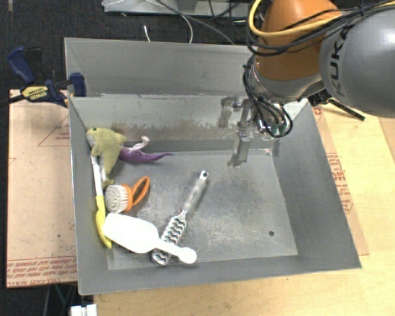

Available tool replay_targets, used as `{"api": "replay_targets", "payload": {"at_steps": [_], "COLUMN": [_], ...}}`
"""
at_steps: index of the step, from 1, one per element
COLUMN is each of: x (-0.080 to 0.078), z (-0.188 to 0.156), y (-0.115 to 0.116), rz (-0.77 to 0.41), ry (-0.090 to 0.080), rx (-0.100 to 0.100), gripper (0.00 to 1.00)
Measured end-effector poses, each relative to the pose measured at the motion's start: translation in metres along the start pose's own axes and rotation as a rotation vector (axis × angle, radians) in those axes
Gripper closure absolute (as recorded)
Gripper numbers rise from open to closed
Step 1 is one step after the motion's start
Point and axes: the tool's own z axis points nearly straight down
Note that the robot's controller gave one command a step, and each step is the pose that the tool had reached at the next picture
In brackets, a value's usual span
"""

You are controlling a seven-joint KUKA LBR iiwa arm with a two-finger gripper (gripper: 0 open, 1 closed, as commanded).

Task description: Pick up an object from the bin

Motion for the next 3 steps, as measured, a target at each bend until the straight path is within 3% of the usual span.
{"api": "replay_targets", "payload": {"at_steps": [1,2,3], "x": [-0.001,0.01,0.041], "z": [-0.006,0.076,0.072], "y": [0.0,0.024,0.056], "rz": [0.001,-0.302,-0.428], "ry": [-0.008,-0.009,-0.013], "rx": [0.0,0.0,0.0], "gripper": [0.0,0.0,0.0]}}
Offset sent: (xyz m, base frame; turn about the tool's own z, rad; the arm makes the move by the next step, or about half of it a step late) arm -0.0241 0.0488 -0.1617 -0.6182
